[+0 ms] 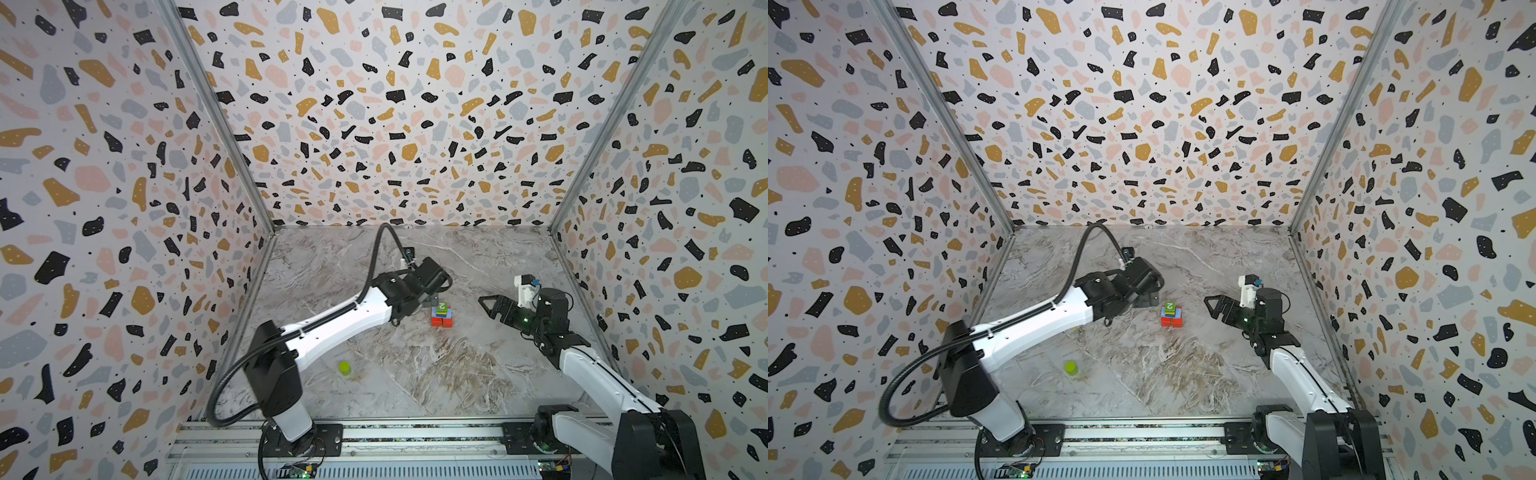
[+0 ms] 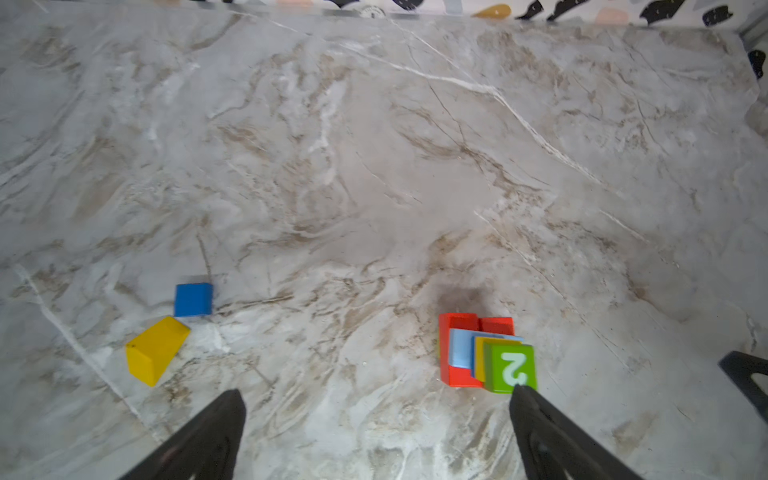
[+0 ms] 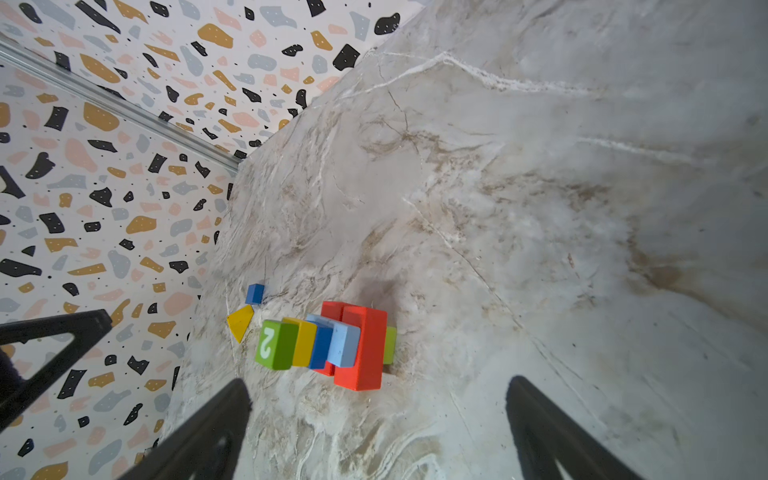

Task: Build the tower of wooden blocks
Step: 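Open the left gripper and withdraw it while the right arm reaches forward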

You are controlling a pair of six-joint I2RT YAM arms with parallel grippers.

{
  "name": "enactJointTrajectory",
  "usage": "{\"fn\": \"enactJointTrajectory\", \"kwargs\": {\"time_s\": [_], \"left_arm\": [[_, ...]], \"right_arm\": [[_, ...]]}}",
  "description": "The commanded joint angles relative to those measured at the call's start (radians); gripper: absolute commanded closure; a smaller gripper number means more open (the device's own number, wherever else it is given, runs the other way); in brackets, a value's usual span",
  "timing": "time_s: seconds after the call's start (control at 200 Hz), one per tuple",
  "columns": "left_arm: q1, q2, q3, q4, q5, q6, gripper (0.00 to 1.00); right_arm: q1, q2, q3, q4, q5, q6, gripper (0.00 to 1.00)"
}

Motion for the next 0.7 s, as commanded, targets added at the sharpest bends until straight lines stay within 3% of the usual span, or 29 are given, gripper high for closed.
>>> {"fn": "enactJointTrajectory", "kwargs": {"time_s": [0.0, 0.125, 0.275, 0.576, 0.696], "left_arm": [[0.095, -0.141, -0.153, 0.094, 0.029, 0.046, 0.00], [0.224, -0.306, -0.336, 0.178, 0.091, 0.093, 0.00], [0.349, -0.431, -0.501, 0.284, 0.192, 0.121, 0.00], [0.502, -0.622, -0.778, 0.460, 0.150, 0.083, 0.00], [0.604, -0.703, -0.891, 0.532, 0.174, 0.068, 0.00]], "right_arm": [[0.021, -0.001, 0.116, -0.123, -0.005, -0.091, 0.08], [0.135, 0.045, 0.262, -0.260, 0.133, -0.177, 0.11], [0.294, 0.184, 0.444, -0.363, 0.218, -0.213, 0.16], [0.536, 0.545, 0.834, -0.539, 0.500, -0.172, 0.20], [0.603, 0.672, 0.940, -0.519, 0.523, -0.128, 0.22]]}}
